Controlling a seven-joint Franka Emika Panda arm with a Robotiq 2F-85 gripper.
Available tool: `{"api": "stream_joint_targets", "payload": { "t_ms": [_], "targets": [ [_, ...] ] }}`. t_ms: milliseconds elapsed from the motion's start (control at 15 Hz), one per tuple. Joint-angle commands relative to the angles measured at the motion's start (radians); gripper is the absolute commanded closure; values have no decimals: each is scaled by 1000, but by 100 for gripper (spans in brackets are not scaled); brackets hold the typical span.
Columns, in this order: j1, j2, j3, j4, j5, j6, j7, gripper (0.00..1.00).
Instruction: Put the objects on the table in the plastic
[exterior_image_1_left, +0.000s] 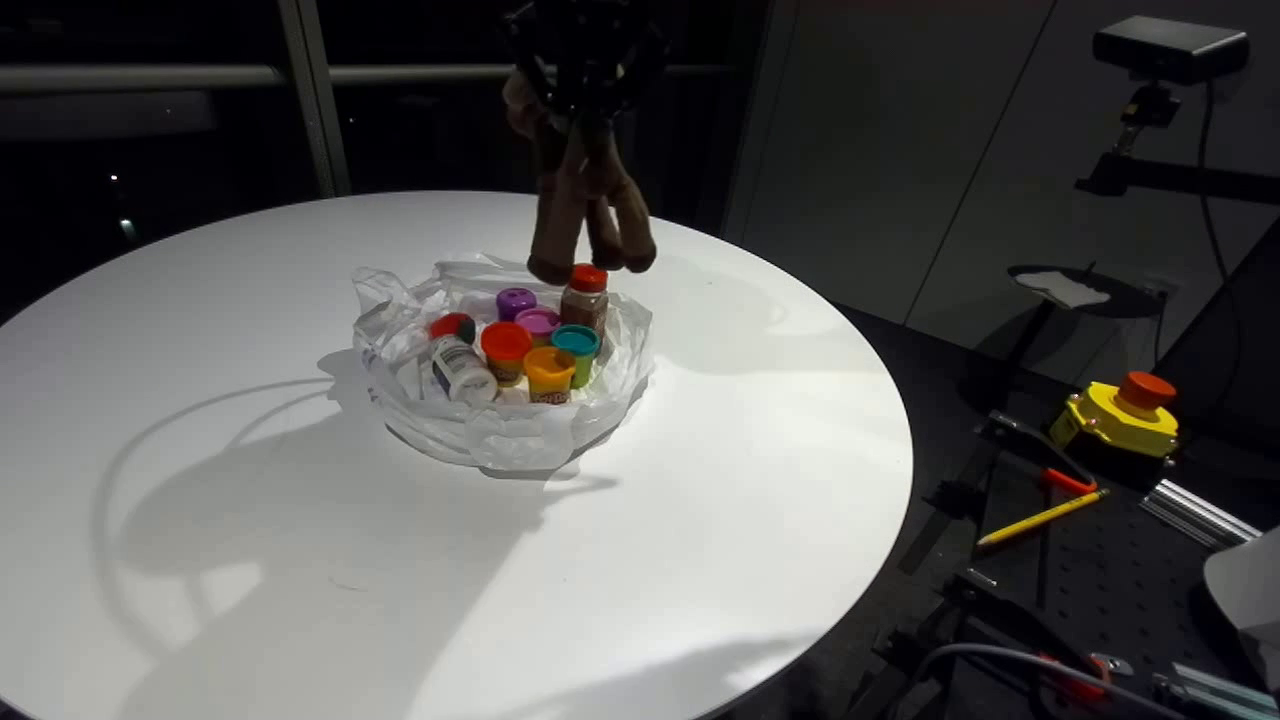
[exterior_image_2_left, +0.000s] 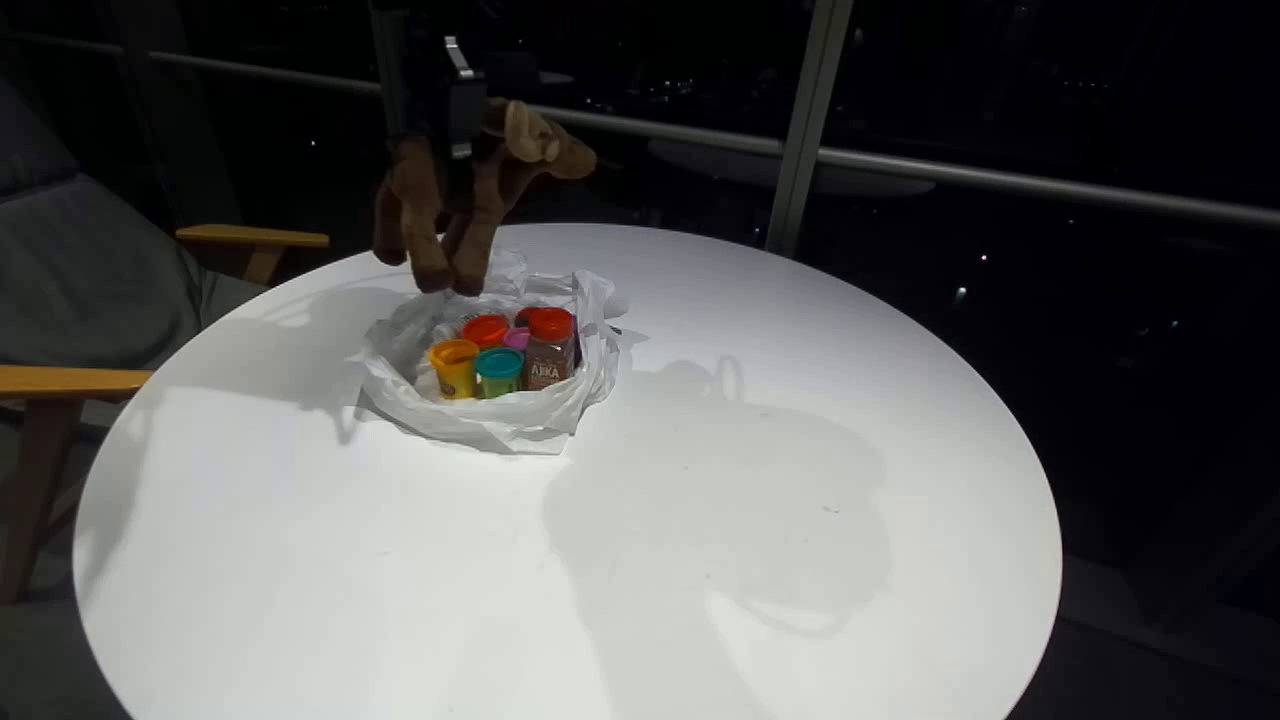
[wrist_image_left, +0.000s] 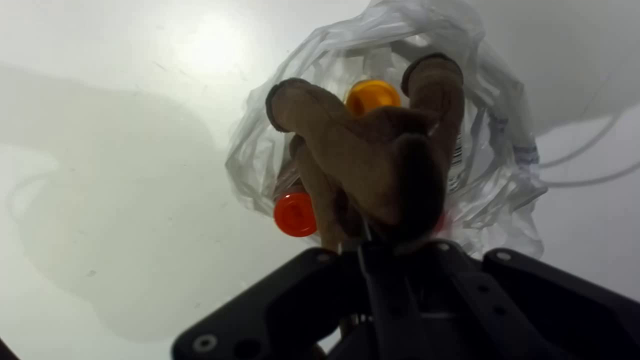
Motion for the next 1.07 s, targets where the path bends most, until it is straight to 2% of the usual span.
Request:
{"api": "stream_joint_targets", "payload": {
  "t_ms": [0,200,400,667,867,1000],
  "targets": [
    [-1,92,37,55,28,107,-103,89],
    [-27,155,62,64,136,250,-232,88],
    [-81,227,114,86,346,391,-405,89],
    [-204,313,264,156,633,384,-674,89],
    [-254,352,311,172,736,356,-791,90],
    [-269,361,313,154,777,363,-847,89]
  ]
}}
